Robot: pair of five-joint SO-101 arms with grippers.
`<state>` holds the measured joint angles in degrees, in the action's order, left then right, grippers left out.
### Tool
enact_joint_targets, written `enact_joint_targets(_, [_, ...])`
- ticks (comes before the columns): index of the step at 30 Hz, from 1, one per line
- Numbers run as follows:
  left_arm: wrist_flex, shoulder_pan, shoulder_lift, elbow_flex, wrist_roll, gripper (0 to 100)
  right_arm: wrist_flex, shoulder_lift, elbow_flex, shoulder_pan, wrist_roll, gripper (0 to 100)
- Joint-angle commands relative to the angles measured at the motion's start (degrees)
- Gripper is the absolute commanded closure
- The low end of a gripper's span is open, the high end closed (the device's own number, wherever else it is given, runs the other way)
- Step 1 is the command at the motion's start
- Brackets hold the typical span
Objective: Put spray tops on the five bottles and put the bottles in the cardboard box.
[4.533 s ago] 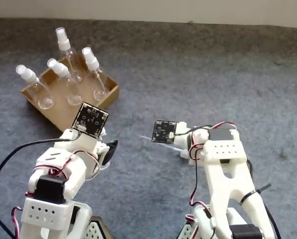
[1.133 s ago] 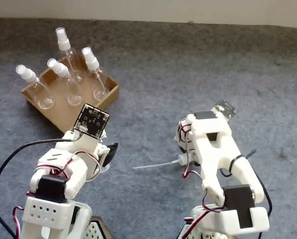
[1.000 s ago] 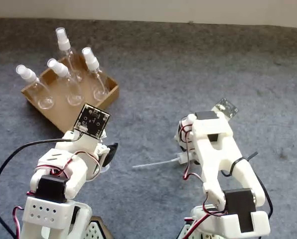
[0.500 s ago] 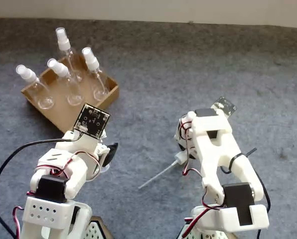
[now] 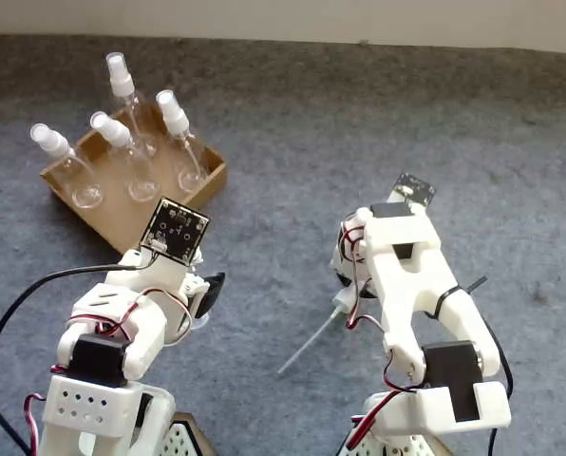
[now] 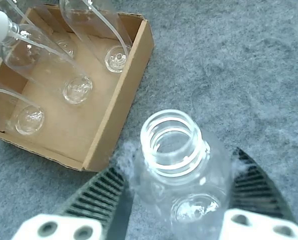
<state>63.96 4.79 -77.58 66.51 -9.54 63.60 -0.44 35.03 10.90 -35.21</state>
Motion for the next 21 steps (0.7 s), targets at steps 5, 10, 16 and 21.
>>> enact_joint_targets(5, [0.2, -0.3, -0.7, -0.3, -0.5, 80, -4.7, 1.1, -1.5, -0.8, 0.8, 97.0])
enact_joint_targets(10, [0.2, -0.3, -0.7, -0.3, -0.5, 80, -6.6, 1.0, -1.5, -1.9, 1.0, 97.0])
enact_joint_targets(16, [0.2, -0.3, -0.7, -0.3, -0.5, 80, -6.6, 1.1, -3.3, -2.0, 17.3, 97.0])
enact_joint_targets(21, [0.2, -0.3, -0.7, -0.3, -0.5, 80, -6.6, 1.1, -2.9, -2.0, 21.5, 97.0])
